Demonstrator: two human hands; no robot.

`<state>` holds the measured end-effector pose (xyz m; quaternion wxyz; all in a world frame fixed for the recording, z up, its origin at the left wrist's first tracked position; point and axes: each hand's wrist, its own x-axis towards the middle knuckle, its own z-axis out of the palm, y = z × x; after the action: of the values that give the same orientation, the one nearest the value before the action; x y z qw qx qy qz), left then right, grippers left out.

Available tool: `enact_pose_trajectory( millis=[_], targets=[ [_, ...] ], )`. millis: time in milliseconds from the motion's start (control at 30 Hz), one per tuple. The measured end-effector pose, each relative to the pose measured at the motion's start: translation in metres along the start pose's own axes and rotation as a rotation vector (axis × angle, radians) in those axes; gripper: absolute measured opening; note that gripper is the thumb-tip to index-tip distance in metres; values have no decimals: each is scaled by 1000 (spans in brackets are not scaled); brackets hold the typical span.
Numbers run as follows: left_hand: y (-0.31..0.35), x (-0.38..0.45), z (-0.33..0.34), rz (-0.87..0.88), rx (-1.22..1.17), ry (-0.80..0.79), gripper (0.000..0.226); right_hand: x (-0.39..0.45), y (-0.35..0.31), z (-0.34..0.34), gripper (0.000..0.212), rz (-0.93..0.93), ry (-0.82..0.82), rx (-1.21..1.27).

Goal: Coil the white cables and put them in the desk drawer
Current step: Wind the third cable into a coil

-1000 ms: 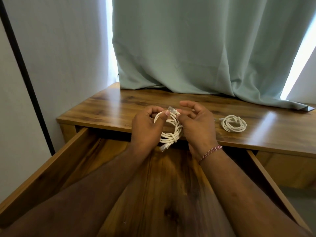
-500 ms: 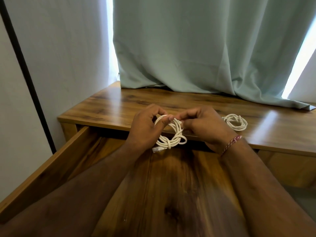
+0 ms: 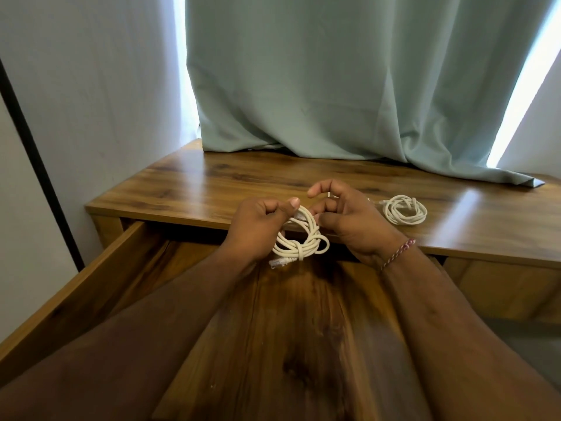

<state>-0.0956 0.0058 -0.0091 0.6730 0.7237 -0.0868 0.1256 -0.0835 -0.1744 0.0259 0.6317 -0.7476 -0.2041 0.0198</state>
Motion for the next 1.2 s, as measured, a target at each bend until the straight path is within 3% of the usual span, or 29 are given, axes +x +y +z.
enact_pose_trajectory(
  millis=[133,267,533,667,800,933,1033,1200],
  targets=[
    [3,-3,1,-124,-258,52,35,1,3,17,24,15,130,241],
    [11,-5,10,-217,-477,126,33,5,1,28,19,-23,213,158],
    [10,-2,16,-123,-362,269,30,4,-1,45,13,-67,506,-48],
    [10,0,10,-93,-503,304,31,-2,-14,60,28,-141,383,52],
    [4,5,3,-96,-532,306,16,-2,-5,67,34,-277,279,-155],
    [-1,3,10,-223,-545,175,25,1,2,62,32,-389,382,-411],
    [3,2,16,-294,-465,141,44,-1,1,55,21,-424,453,-461],
    [2,13,9,-178,-275,177,38,3,8,54,8,-398,502,-478]
  ],
)
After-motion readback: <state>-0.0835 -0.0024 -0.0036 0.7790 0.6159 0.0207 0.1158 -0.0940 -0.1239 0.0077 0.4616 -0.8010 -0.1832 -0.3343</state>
